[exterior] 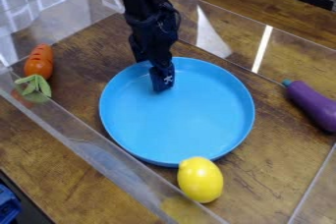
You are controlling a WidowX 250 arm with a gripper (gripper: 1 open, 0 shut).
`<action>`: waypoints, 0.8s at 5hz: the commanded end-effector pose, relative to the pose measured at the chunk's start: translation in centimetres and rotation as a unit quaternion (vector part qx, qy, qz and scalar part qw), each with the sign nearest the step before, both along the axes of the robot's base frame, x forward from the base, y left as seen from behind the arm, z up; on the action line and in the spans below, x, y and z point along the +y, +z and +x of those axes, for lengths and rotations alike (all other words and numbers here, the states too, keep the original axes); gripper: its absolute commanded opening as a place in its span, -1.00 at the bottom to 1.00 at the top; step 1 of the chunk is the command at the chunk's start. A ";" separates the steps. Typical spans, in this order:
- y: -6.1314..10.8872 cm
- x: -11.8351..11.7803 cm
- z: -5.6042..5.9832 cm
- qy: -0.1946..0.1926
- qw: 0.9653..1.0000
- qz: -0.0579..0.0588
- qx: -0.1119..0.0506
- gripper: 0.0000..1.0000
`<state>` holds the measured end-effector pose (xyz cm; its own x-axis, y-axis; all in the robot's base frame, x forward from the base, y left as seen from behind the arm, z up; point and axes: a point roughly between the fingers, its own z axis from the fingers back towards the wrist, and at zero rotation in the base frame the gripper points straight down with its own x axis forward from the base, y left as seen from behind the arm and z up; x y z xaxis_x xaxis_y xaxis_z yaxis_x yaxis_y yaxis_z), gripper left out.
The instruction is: Remove the carrot from the blue tray and put it on the table
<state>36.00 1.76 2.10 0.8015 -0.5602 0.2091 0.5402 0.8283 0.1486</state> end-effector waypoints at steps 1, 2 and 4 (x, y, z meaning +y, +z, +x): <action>-1.5 1.5 -0.4 -0.028 0.999 0.006 0.023 1.00; -1.2 2.0 -0.9 -0.056 0.998 0.009 0.023 1.00; -0.5 3.1 -1.9 -0.111 0.993 0.014 0.026 1.00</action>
<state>35.15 4.09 2.22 0.6649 -0.7254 0.1779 0.7081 0.6880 0.1589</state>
